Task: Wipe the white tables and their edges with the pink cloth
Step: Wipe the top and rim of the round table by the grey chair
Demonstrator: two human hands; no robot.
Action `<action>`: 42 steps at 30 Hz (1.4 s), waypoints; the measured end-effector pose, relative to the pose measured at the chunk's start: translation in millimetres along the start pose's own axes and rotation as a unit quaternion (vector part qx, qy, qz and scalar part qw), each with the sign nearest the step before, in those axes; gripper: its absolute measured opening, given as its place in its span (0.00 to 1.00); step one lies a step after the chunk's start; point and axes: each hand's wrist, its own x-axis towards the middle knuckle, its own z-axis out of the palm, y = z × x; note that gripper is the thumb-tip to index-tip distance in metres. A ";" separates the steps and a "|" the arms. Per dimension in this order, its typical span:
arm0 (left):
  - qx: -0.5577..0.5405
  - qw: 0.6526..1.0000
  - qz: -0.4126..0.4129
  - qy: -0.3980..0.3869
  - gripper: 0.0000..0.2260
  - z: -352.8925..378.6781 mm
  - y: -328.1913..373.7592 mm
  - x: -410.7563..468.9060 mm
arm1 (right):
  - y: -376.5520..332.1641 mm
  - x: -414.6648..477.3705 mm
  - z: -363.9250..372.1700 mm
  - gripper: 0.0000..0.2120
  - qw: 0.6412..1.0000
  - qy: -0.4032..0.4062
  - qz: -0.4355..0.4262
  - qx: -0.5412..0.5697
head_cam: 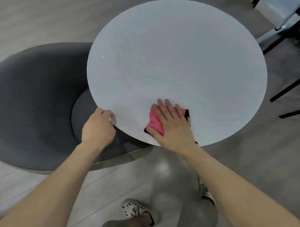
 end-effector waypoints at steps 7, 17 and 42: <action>0.008 0.997 0.062 -0.034 0.18 -9.9 -21.4 15.5 | 35.8 5.7 -18.0 0.45 0.942 0.015 0.334 -0.004; -0.035 0.996 0.078 -0.027 0.26 0.5 -33.9 5.2 | -35.2 13.9 -2.4 0.36 0.990 -0.055 -0.129 -0.035; -0.342 0.854 -0.377 0.107 0.26 70.1 152.4 -100.2 | 67.4 162.5 -19.2 0.37 0.842 -0.122 -0.524 -0.030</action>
